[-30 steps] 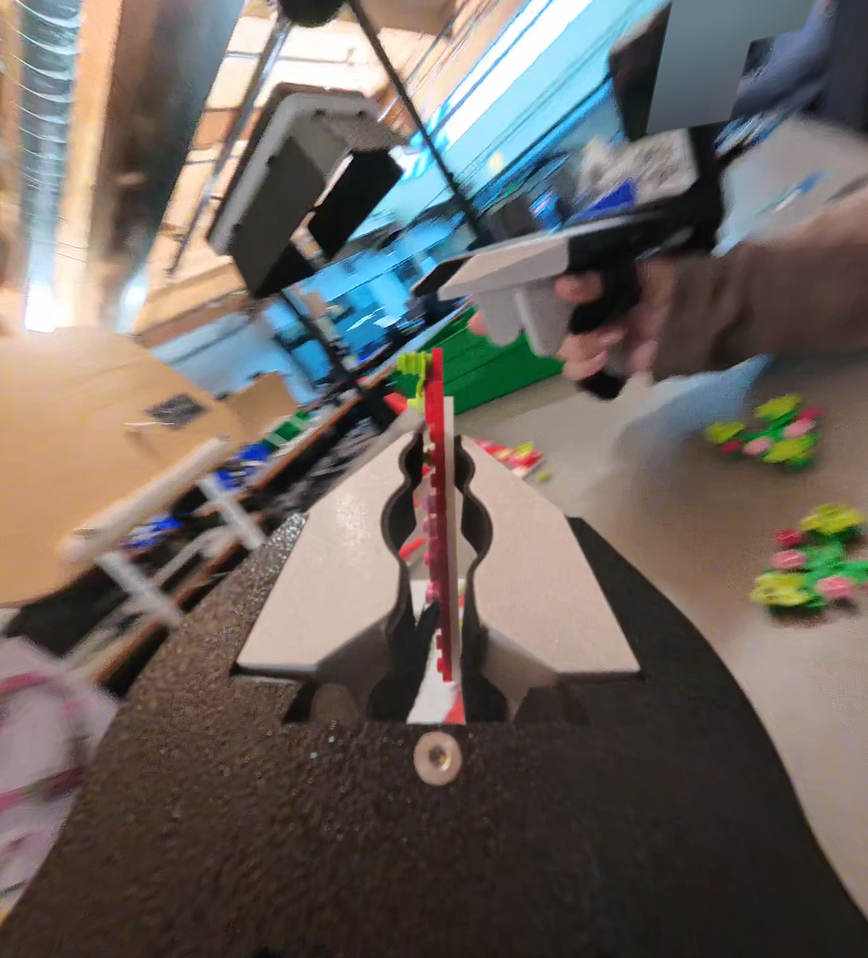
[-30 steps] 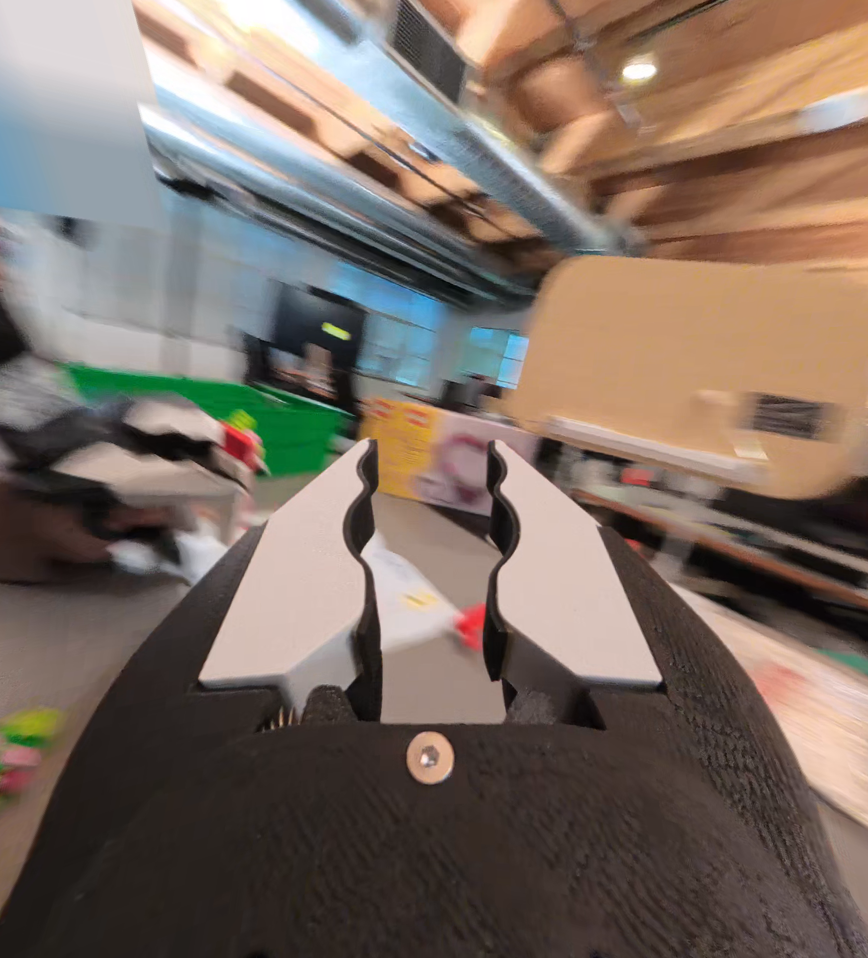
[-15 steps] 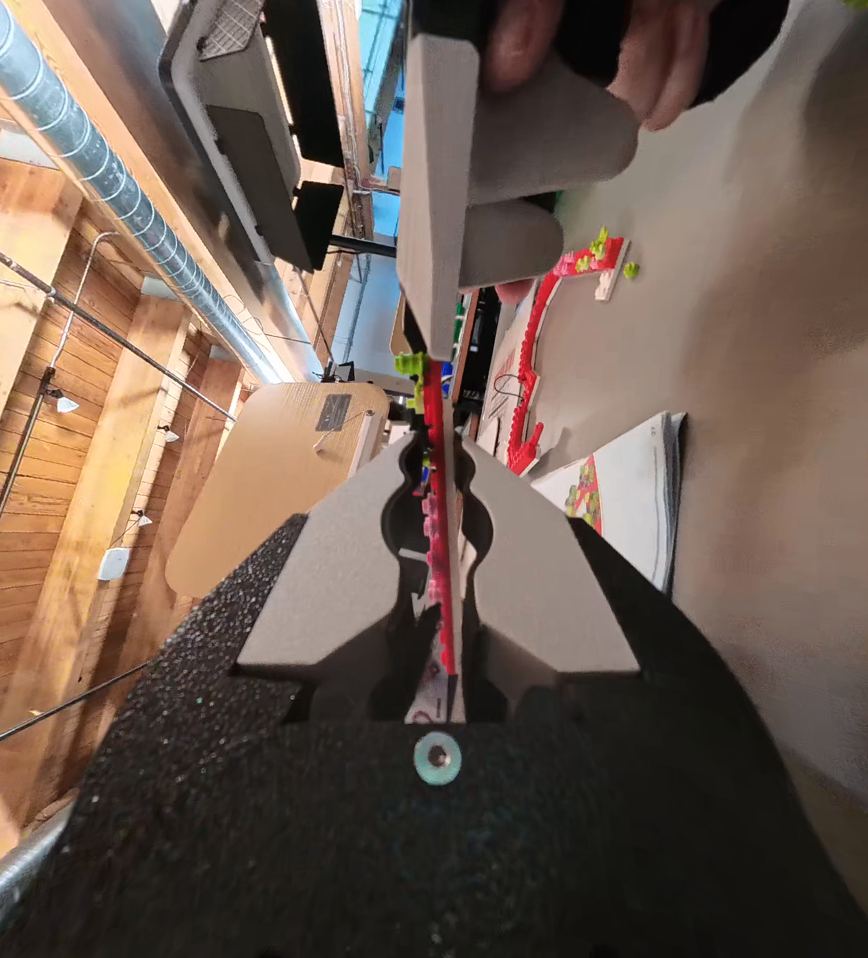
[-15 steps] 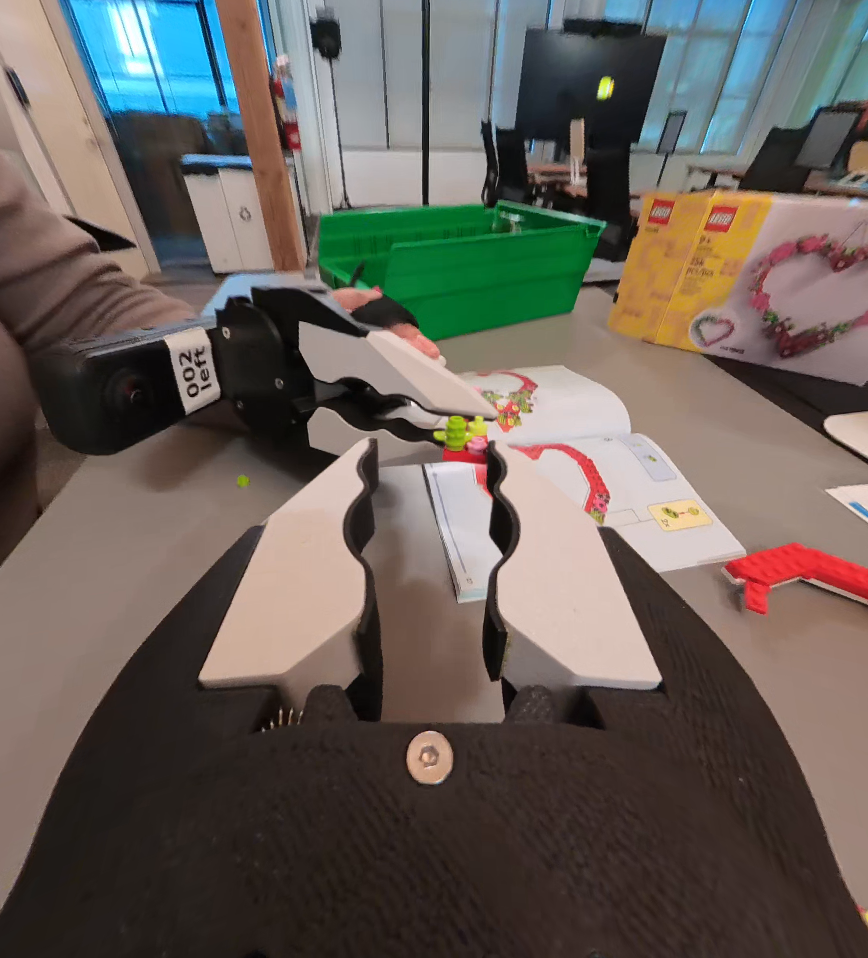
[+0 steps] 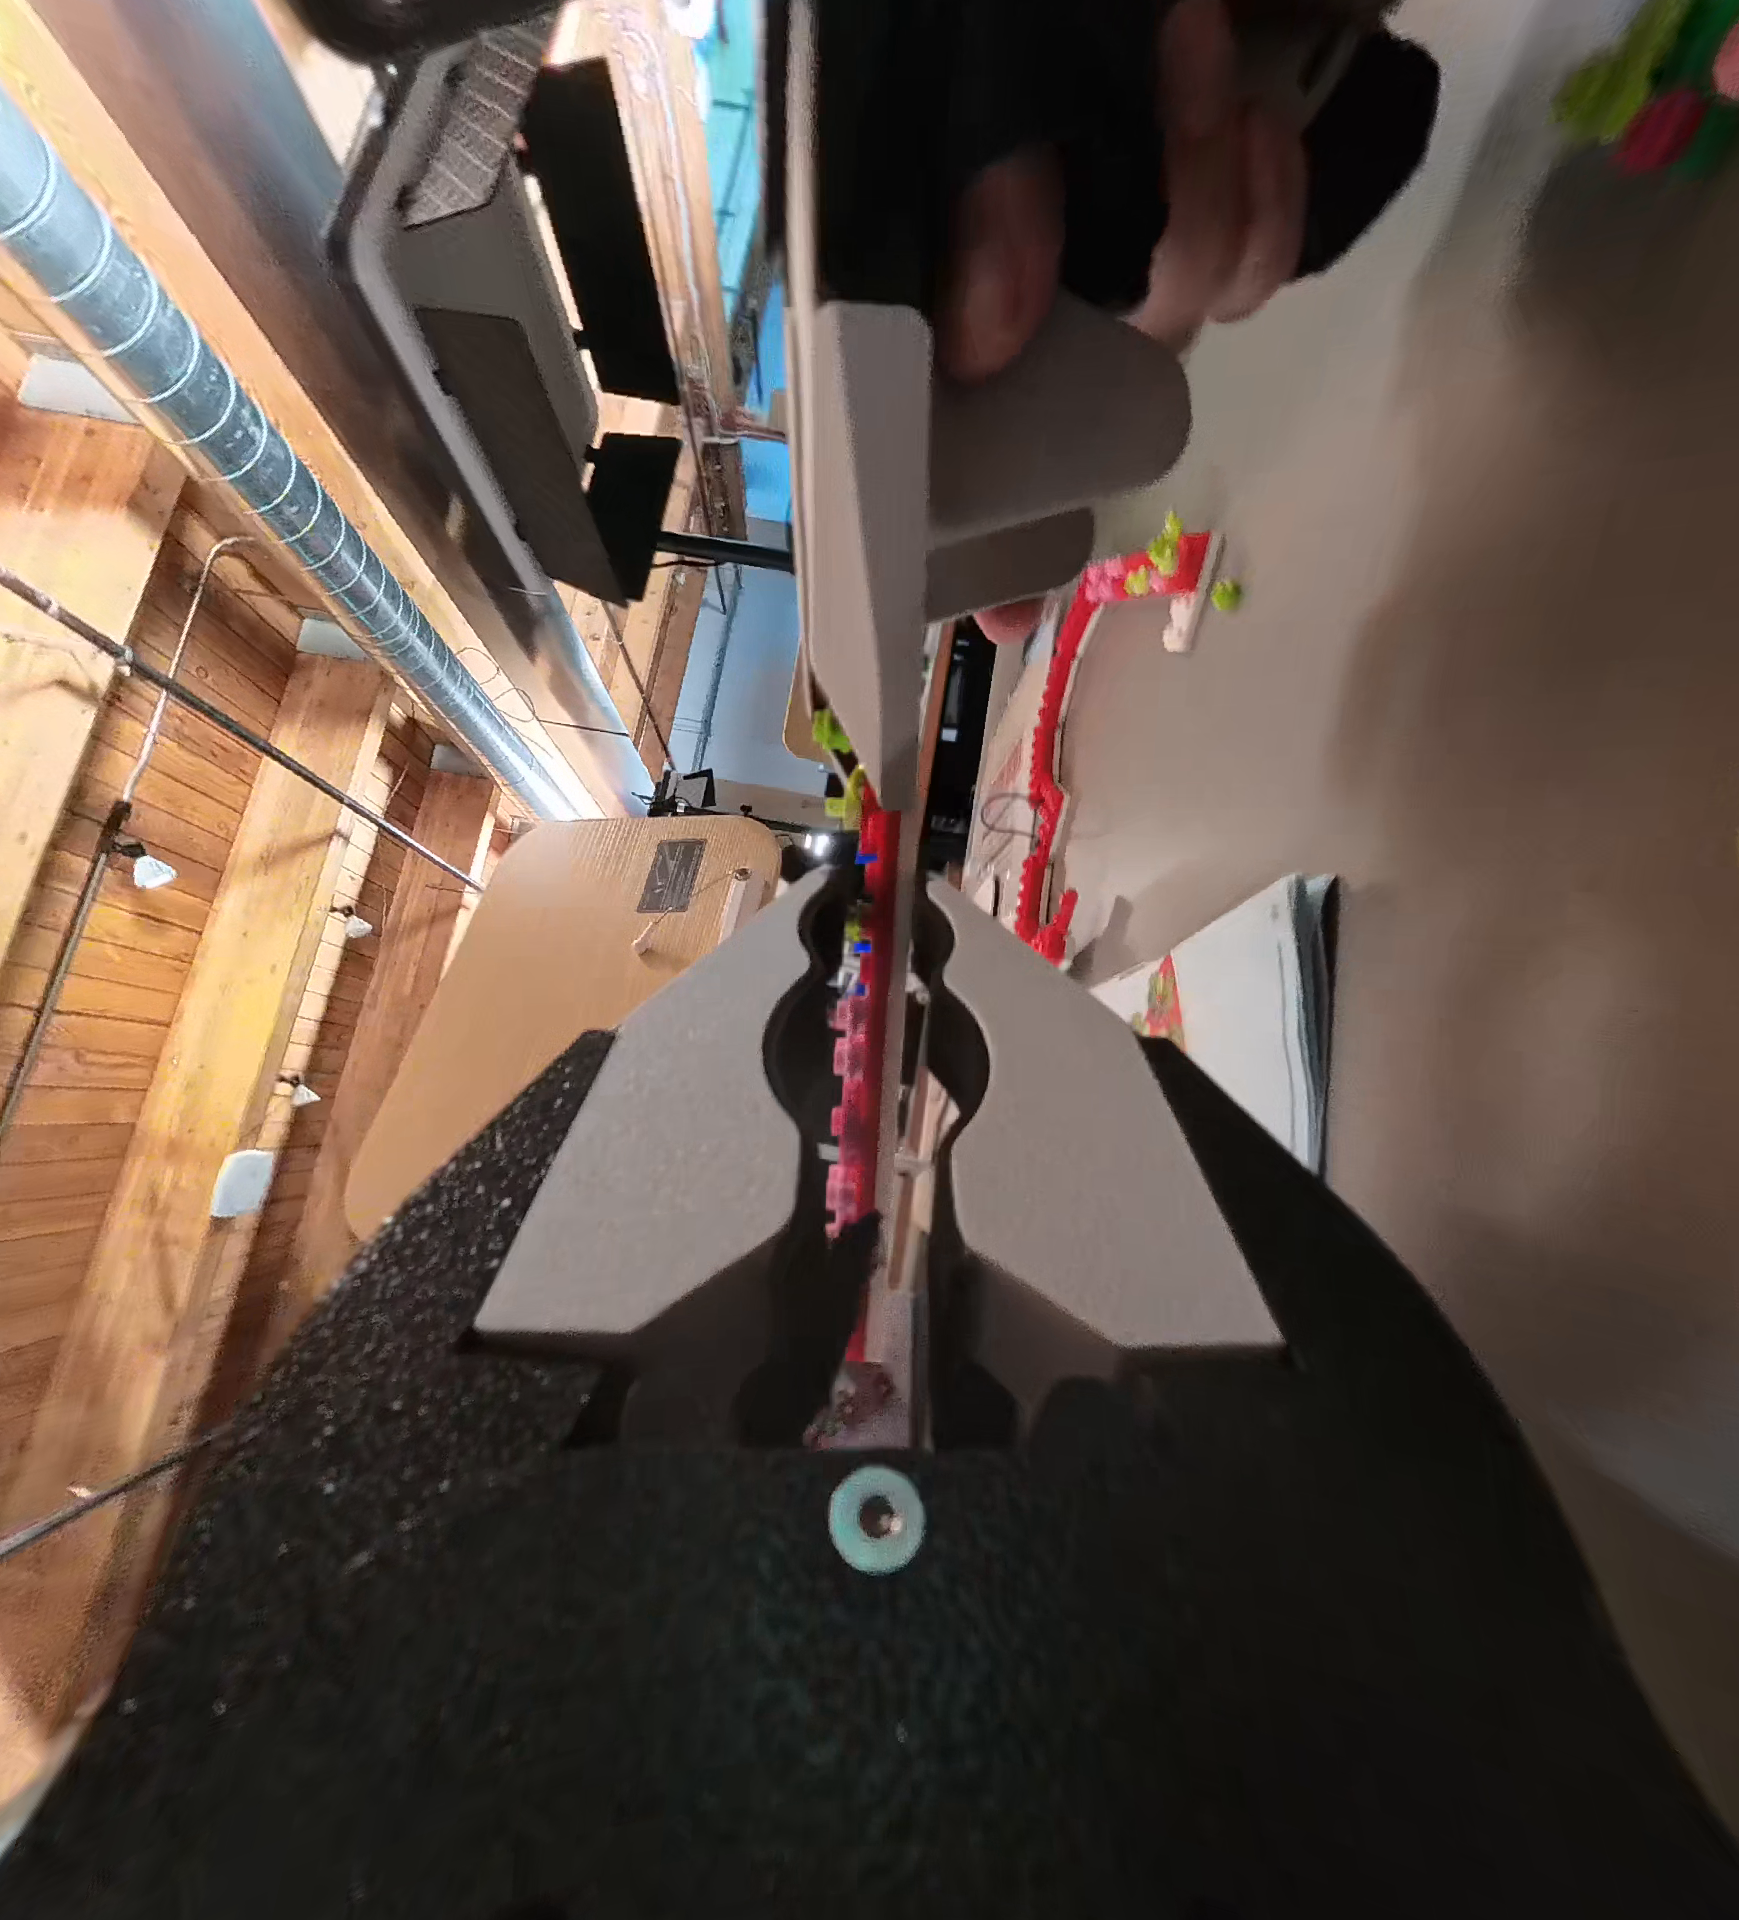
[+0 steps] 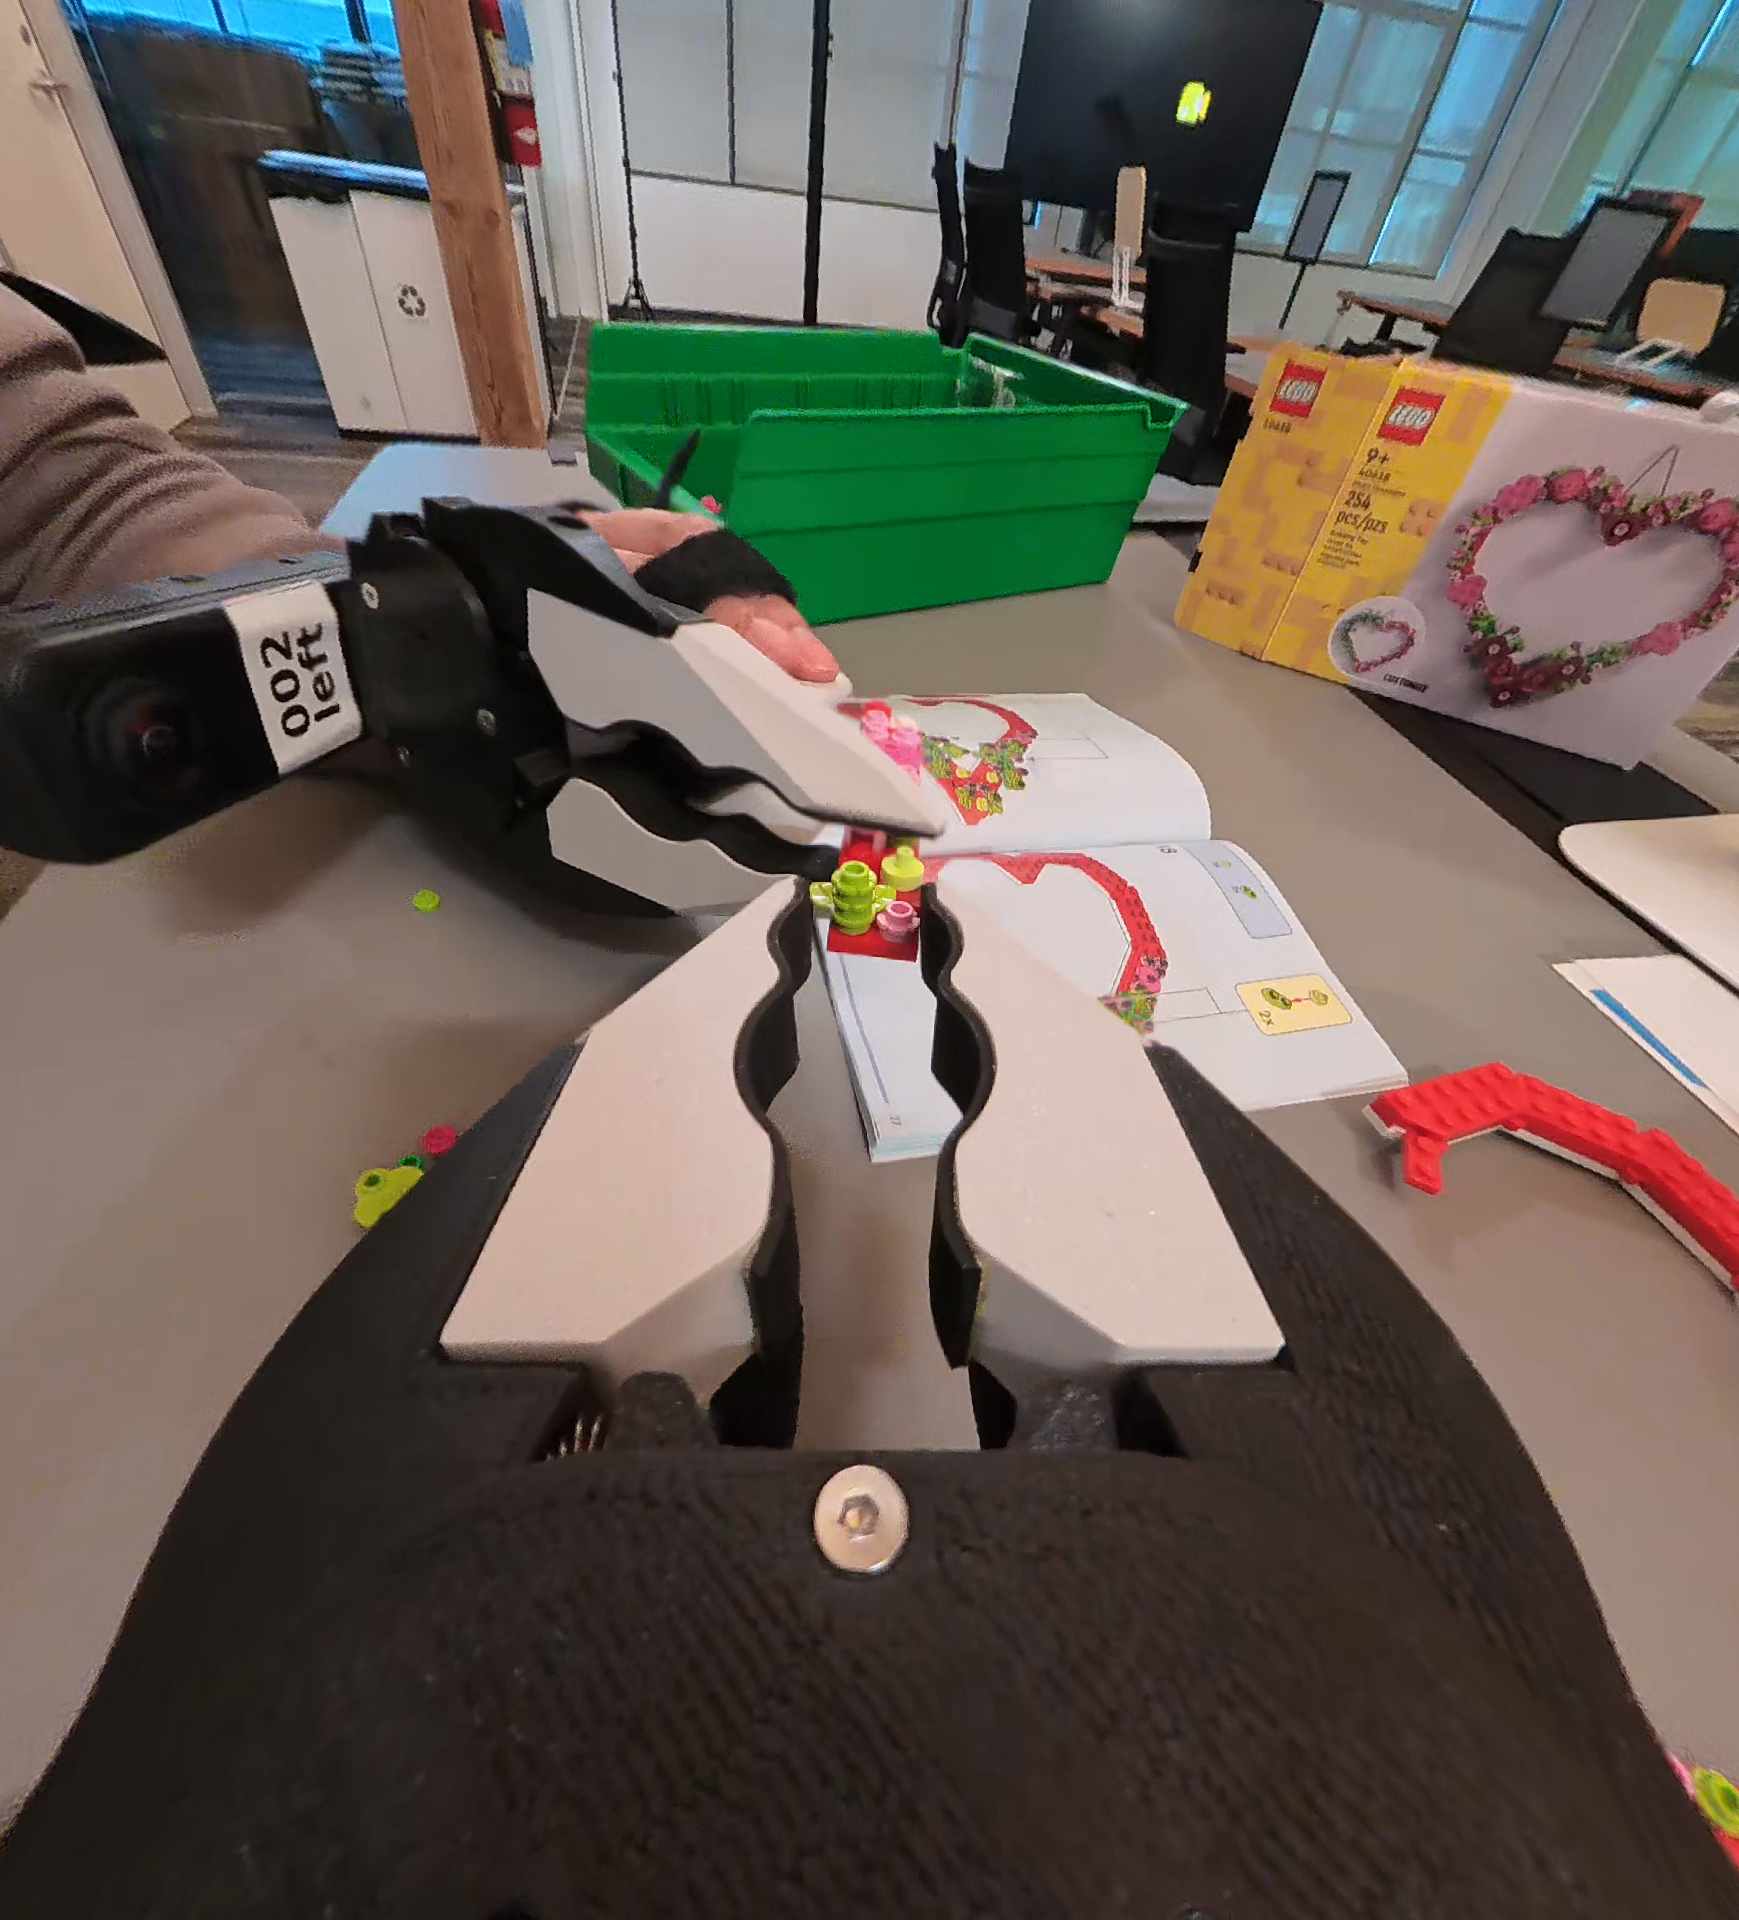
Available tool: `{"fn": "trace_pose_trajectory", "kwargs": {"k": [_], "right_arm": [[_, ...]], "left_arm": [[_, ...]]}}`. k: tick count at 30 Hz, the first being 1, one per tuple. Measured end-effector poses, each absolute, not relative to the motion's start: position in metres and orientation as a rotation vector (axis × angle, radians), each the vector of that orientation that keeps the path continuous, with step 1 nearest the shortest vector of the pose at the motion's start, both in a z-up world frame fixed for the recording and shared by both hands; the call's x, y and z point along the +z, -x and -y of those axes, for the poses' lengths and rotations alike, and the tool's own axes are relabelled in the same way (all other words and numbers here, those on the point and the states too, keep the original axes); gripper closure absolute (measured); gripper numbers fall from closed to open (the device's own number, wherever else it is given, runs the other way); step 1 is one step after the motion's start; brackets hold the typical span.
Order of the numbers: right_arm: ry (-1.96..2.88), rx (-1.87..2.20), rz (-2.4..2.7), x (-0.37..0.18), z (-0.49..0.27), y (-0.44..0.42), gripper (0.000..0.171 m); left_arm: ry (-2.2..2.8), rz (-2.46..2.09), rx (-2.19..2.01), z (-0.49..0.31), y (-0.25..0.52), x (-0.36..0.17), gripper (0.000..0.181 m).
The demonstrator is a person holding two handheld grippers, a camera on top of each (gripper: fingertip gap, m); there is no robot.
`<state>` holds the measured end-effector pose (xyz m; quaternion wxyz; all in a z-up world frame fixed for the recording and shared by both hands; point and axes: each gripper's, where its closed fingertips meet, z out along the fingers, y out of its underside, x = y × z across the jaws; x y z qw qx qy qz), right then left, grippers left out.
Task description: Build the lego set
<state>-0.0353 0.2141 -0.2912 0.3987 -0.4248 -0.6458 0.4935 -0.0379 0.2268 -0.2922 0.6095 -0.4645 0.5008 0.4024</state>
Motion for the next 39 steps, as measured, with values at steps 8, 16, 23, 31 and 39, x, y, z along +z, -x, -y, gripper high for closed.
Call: {"fn": "trace_pose_trajectory", "kwargs": {"k": [8,16,23,31,39], "right_arm": [[1.042,1.264,1.591,-0.281,-0.226,0.019,0.153],[1.014,1.328,1.555,-0.268,-0.233,0.002,0.153],[1.009,1.358,1.556,-0.264,-0.238,-0.007,0.153],[1.029,1.288,1.349,-0.252,-0.269,-0.002,0.130],[0.905,0.730,0.885,-0.225,-0.329,-0.024,0.140]], "left_arm": [[1.165,-1.019,0.807,-0.229,0.048,-0.284,0.132],[1.198,-0.972,0.831,-0.233,0.062,-0.283,0.150],[1.153,-1.002,0.833,-0.228,0.056,-0.282,0.174],[1.223,-0.841,0.941,-0.232,0.112,-0.266,0.174],[1.260,-0.768,0.934,-0.235,0.139,-0.269,0.174]]}}
